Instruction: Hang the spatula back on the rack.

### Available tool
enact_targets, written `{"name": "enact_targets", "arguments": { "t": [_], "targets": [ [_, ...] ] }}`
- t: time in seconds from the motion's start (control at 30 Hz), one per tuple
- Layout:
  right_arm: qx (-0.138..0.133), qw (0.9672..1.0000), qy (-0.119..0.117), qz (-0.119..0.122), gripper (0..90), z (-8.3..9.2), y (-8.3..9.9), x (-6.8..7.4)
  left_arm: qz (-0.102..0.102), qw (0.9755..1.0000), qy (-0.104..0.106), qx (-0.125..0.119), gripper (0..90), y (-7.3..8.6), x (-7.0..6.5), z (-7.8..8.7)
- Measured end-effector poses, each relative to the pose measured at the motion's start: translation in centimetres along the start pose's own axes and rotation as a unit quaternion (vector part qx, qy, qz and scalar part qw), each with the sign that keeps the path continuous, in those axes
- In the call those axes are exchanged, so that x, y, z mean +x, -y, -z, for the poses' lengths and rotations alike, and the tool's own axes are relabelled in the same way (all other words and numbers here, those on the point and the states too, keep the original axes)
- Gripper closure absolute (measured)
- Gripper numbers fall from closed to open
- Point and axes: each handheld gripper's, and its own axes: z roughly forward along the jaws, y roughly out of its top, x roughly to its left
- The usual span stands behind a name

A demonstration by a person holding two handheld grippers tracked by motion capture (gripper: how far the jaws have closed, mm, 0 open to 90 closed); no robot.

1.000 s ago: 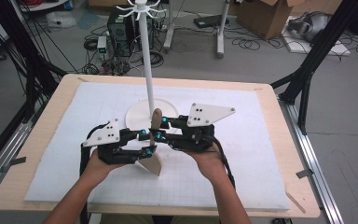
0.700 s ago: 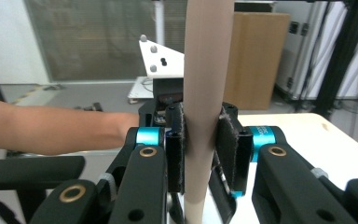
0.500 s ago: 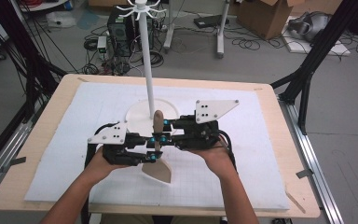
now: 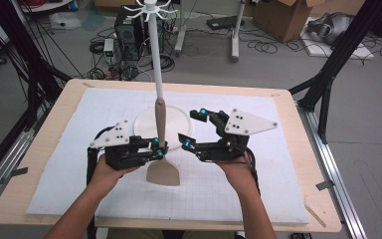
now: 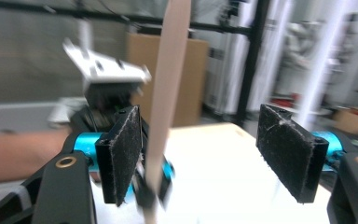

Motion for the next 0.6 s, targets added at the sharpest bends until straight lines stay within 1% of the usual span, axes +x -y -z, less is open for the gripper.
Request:
{"name": "enact_targets", "arguments": {
  "t": [0.03, 0.07, 0.1, 0.13, 0.17, 0.2, 0.23, 0.27, 0.3, 0.37, 0.4, 0.47, 0.53, 0.6],
  "targets": [
    [0.0, 1.0, 0.0, 0.0, 30.7, 0.0, 0.0, 0.0, 0.0, 1.0, 0.0, 0.0, 78.5, 0.0, 0.0, 0.0],
    [0.005, 0.9998, 0.015, 0.007, 30.7, 0.4, 0.3, 0.0, 0.011, 0.9999, -0.01, -0.002, 78.5, -0.2, 0.4, 0.3],
    [0.026, 0.9985, 0.047, 0.013, 30.7, 1.2, 1.3, 0.0, 0.018, 0.9996, -0.02, -0.003, 78.4, -0.4, 0.7, 0.5],
    [0.031, 0.9977, 0.058, 0.017, 30.7, 1.5, 1.7, -0.1, 0.021, 0.9995, -0.023, -0.003, 78.4, -0.5, 1.0, 0.6],
    [0.037, 0.9963, 0.076, 0.015, 30.6, 1.9, 2.3, -0.1, 0.027, 0.9988, -0.042, -0.003, 78.5, -1.1, 1.5, 0.9],
    [0.039, 0.9949, 0.091, 0.02, 30.6, 2.3, 2.8, -0.1, 0.025, 0.9985, -0.049, -0.001, 78.5, -1.3, 1.8, 1.1],
    [0.04, 0.9938, 0.102, 0.019, 30.3, 2.6, 3.4, -0.1, 0.025, 0.9985, -0.049, -0.001, 78.5, -1.3, 1.8, 1.1],
    [0.04, 0.9938, 0.102, 0.019, 30.3, 2.6, 3.4, -0.1, 0.025, 0.9983, -0.053, -0.001, 78.5, -1.6, 2.1, 1.1],
    [0.054, 0.9901, 0.128, 0.022, 29.2, 3.3, 4.4, 0.0, 0.027, 0.9981, -0.056, 0.002, 78.4, -2.2, 2.6, 1.3],
    [0.062, 0.988, 0.139, 0.024, 29.0, 3.7, 5.1, 0.0, 0.026, 0.998, -0.057, 0.004, 78.5, -2.8, 3.0, 1.3],
    [0.065, 0.9869, 0.146, 0.023, 29.0, 4.0, 5.4, 0.0, 0.026, 0.998, -0.057, 0.004, 78.5, -2.8, 3.0, 1.3],
    [0.065, 0.9867, 0.147, 0.022, 28.9, 4.3, 5.7, -0.1, 0.026, 0.9981, -0.055, 0.004, 78.5, -3.5, 3.6, 1.2],
    [0.069, 0.9845, 0.16, 0.015, 27.4, 4.9, 6.3, -0.3, 0.03, 0.9982, -0.052, 0.005, 78.4, -4.1, 4.2, 1.1],
    [0.07, 0.9844, 0.161, 0.014, 27.4, 5.1, 6.6, -0.4, 0.032, 0.9983, -0.049, 0.004, 78.5, -4.8, 4.7, 1.0]
  ]
}}
